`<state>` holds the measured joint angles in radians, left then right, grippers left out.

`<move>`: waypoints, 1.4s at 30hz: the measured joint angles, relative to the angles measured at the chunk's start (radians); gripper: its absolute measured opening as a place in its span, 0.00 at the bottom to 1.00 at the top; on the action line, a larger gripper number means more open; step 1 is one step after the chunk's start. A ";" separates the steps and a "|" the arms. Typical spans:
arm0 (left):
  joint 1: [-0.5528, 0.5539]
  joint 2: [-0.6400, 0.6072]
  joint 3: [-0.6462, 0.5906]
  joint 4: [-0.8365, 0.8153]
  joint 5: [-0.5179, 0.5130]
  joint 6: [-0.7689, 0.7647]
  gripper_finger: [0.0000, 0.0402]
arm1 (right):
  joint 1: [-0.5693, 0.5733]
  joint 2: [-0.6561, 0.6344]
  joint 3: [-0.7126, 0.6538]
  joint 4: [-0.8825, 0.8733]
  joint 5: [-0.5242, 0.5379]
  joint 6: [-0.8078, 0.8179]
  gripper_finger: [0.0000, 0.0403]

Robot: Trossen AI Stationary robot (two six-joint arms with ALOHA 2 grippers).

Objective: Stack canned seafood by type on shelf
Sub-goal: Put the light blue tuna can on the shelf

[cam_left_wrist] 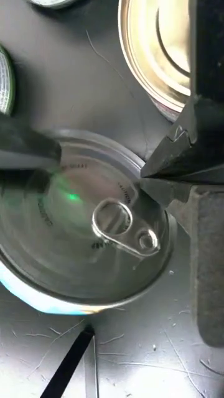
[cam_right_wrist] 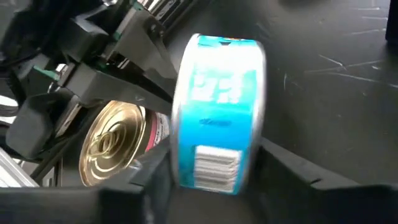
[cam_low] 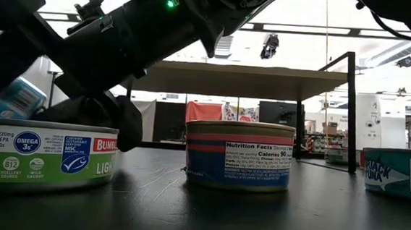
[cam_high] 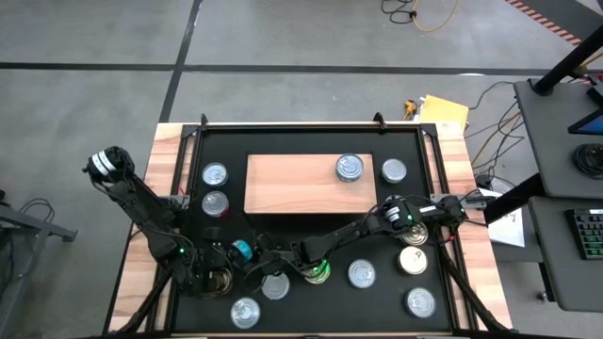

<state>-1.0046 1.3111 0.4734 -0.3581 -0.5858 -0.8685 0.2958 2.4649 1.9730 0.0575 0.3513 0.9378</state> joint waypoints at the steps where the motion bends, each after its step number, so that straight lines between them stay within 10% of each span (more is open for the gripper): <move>1: 0.000 -0.002 0.005 0.000 0.000 0.008 0.00 | 0.000 0.000 0.001 0.000 0.000 -0.010 0.38; 13: -0.046 -0.044 0.209 -0.110 -0.026 0.169 0.00 | 0.066 -0.162 0.006 -0.258 0.134 -0.195 0.34; 22: -0.067 -0.046 0.375 -0.098 -0.358 0.321 0.00 | 0.169 -0.350 -0.059 -0.587 0.225 -0.285 0.34; 34: -0.055 -0.035 0.410 0.002 -0.659 0.336 0.01 | 0.210 -0.627 -0.579 -0.032 0.195 -0.553 0.34; 42: -0.009 0.060 0.409 0.215 -0.654 0.331 0.13 | 0.170 -0.732 -0.862 0.377 0.039 -0.802 0.34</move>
<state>-1.0135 1.3713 0.8825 -0.1430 -1.2396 -0.5379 0.4654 1.7324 1.1108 0.4346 0.3901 0.1360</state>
